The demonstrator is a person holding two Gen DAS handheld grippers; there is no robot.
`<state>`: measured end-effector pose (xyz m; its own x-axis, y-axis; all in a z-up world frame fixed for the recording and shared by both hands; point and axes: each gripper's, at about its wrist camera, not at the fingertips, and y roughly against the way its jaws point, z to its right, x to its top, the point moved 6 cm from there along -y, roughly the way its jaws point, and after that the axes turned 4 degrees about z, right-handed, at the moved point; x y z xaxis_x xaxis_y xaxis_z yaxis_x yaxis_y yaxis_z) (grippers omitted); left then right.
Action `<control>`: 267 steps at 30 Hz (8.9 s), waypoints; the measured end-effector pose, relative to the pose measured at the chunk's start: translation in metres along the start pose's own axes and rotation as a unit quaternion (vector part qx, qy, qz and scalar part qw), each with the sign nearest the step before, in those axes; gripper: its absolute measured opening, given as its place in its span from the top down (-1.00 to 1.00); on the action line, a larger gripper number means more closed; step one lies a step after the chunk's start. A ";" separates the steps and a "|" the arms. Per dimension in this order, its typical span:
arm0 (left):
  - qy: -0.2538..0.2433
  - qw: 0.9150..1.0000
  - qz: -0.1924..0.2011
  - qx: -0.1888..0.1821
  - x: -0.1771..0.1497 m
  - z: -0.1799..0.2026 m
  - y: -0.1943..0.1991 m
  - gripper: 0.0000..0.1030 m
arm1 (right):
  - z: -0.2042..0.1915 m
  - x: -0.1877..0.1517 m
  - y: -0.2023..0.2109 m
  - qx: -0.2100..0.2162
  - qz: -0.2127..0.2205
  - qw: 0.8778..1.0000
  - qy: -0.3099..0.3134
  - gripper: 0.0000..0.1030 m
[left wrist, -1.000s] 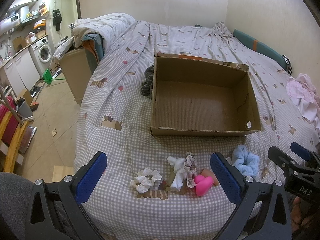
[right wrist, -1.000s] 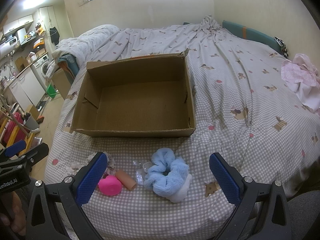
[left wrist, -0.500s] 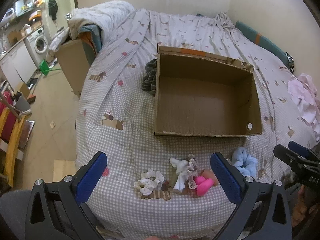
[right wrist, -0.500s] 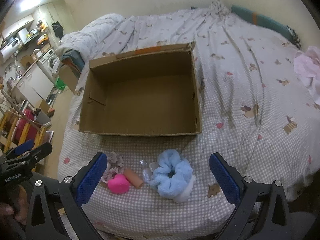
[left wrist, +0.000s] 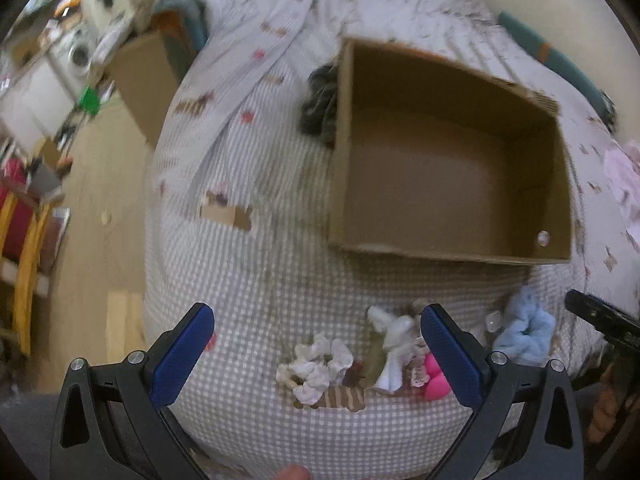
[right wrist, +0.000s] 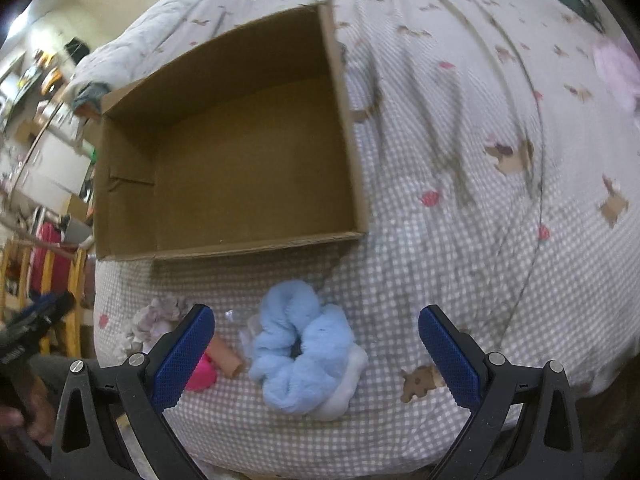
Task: Organize soft objects
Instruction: 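Lower the right tool onto the light-blue scrunchie and close it, then lift the blue scrunchie with the right tool while the left tool grasps the white lace scrunchie, then carry both scrunchies over the cardboard box with both tools, then open both tools to drop the scrunchies into the box, then move the right tool to the clear plastic bag and grasp it, then grasp the white cloth with the left tool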
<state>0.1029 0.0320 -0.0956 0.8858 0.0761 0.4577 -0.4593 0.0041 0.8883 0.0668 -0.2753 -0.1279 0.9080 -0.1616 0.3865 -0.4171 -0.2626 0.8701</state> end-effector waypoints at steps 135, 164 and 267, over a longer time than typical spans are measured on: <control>-0.075 0.994 0.057 -0.058 0.084 0.071 -0.047 0.82 | -0.072 0.067 -0.035 0.062 0.053 0.993 0.090 0.36; -0.079 0.992 0.069 -0.063 0.084 0.076 -0.042 -0.18 | -0.075 0.073 -0.045 0.081 0.045 0.993 0.072 -0.09; 0.089 0.985 -0.121 -0.080 -0.033 0.007 -0.078 -0.30 | -0.026 -0.023 -0.033 -0.003 -0.026 0.999 0.019 0.69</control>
<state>0.1094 0.0222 -0.1795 0.9514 0.2275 0.2075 -0.2540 0.1990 0.9465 0.0609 -0.2381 -0.1577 0.9297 -0.1114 0.3512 -0.3684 -0.2651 0.8911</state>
